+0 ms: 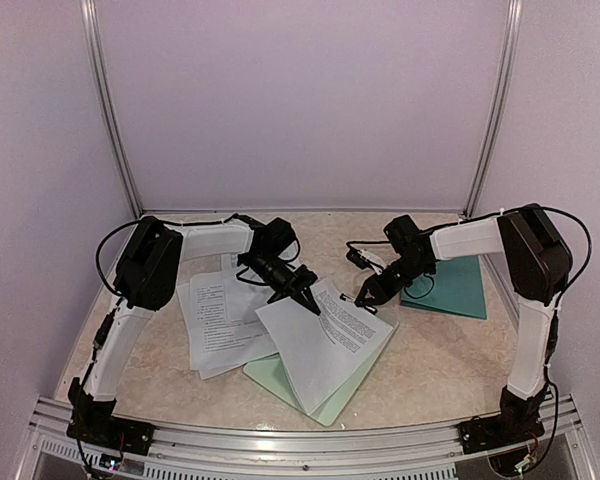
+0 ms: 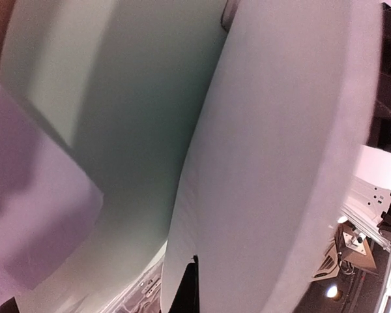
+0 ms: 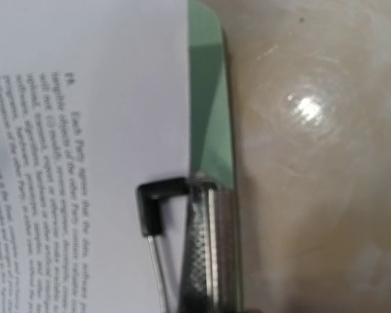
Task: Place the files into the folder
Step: Place the file on the spring clip of the folder.
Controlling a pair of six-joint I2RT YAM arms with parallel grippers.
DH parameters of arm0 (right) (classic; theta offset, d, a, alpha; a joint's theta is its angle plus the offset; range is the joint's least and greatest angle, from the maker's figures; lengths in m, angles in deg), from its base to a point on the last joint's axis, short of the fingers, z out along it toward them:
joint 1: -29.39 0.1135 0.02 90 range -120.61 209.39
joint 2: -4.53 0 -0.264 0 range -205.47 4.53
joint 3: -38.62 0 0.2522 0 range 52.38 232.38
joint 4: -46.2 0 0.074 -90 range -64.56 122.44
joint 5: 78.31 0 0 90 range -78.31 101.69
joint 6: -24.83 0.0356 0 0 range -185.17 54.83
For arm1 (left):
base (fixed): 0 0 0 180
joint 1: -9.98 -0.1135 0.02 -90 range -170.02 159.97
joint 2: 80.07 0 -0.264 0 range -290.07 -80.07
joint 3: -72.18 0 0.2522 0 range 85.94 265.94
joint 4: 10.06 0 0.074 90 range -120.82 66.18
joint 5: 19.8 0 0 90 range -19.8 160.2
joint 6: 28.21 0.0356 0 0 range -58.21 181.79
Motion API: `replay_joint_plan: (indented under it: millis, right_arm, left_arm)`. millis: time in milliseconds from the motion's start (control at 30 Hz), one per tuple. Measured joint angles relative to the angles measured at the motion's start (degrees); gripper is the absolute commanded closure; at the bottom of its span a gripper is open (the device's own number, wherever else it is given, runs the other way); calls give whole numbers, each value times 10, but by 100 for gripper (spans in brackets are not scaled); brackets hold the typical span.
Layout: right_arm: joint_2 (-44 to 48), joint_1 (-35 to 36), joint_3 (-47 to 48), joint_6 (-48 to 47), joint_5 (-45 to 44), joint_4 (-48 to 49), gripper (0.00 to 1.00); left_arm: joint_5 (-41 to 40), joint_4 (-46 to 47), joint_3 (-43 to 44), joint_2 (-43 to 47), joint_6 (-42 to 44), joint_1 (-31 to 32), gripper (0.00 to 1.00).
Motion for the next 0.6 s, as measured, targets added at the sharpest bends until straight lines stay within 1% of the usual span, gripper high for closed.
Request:
replay_joint_plan:
  millis: [267, 600]
  right_arm:
    - [0, 0, 0, 0, -2, -1, 100]
    - [0, 0, 0, 0, -3, -2, 100]
  left_arm:
    - [6, 6, -36, 0, -3, -5, 100]
    - [8, 1, -38, 1, -9, -13, 100]
